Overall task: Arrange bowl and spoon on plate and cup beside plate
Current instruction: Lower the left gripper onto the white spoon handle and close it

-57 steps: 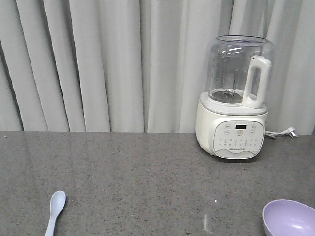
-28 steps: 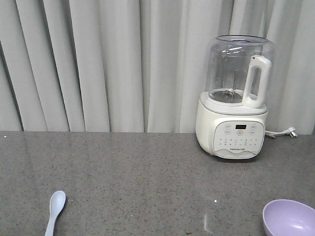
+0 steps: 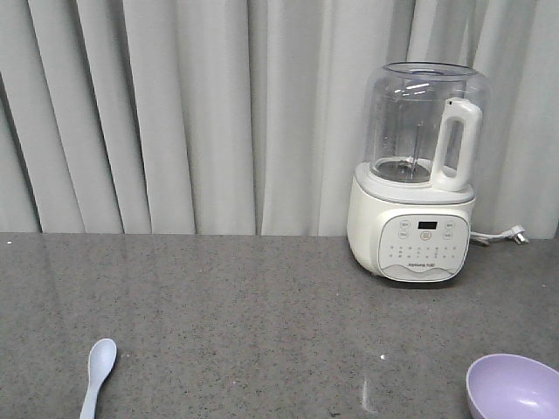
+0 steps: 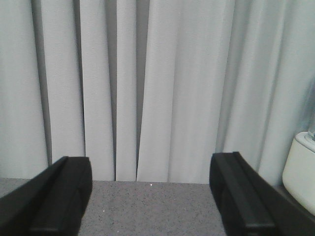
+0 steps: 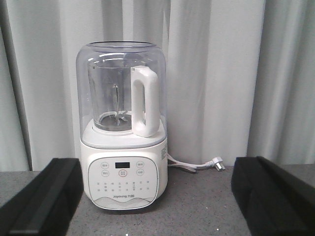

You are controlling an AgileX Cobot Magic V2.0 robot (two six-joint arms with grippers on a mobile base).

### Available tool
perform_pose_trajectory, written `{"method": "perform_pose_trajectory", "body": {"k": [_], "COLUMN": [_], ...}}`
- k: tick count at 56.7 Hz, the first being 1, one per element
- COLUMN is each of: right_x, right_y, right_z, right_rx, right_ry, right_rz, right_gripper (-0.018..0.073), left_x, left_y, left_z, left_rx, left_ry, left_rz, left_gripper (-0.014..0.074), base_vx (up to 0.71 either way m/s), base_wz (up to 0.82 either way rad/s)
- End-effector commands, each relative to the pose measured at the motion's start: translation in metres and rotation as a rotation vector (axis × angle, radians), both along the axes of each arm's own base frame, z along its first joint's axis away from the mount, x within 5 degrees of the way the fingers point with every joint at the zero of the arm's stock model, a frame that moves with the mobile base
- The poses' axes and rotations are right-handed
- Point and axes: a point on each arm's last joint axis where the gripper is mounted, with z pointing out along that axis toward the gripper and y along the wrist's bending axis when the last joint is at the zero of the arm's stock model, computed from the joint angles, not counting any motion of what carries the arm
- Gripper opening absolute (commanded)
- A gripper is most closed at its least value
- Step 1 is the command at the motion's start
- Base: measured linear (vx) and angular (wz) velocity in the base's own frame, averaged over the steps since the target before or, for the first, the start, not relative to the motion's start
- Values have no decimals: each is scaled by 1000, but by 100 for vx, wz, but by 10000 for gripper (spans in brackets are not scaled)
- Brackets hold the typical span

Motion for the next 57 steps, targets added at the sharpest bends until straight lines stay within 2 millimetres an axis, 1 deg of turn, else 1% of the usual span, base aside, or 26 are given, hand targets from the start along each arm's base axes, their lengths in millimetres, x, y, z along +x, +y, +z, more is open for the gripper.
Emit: {"method": "perform_pose_trajectory", "body": {"k": [1,4,8,14,18,20,23,25,27,29,34,40,49,57], "right_x": [-3,-3,-3,-3,-3,-3,-3,-3,-3,-3,-3,-3,-3,-3], "right_y": [0,0,0,0,0,0,0,0,0,0,0,0,0,0], "right_z": [20,20,20,20,20,20,20,20,20,20,20,20,20,20], "right_rx": [-18,-18,-18,-18,-18,-18,-18,-18,-18,-18,-18,-18,-18,-18], "right_ry": [-127,-127,-127,-127,-127,-127,-127,-127,-127,-127,-126,-126,-122,-122], "right_rz": [2,2,2,2,2,2,2,2,2,2,2,2,2,2], "right_gripper": [676,666,648,615,594,586,580,578,578,578,578,578,578,578], "left_x": [-4,-1,9,30,46,53,67,74,85,92,113,128,137,143], "left_y": [-3,-3,-3,-8,-17,-22,-32,-37,-43,-46,-50,-54,-56,-58], "left_z": [19,18,19,26,20,14,-1,-13,-30,-40,-75,-103,-134,-147], "left_rx": [-30,-21,2,19,41,51,70,79,81,80,57,62,89,81], "left_ry": [-80,-18,66,172,268,317,407,465,562,614,768,882,1025,1067], "left_rz": [-20,-15,-7,-13,-39,-54,-82,-92,-94,-94,-69,-54,-40,-39], "left_gripper": [584,567,549,532,525,522,523,522,522,522,522,522,522,522], "base_vx": [0,0,0,0,0,0,0,0,0,0,0,0,0,0], "base_wz": [0,0,0,0,0,0,0,0,0,0,0,0,0,0]}}
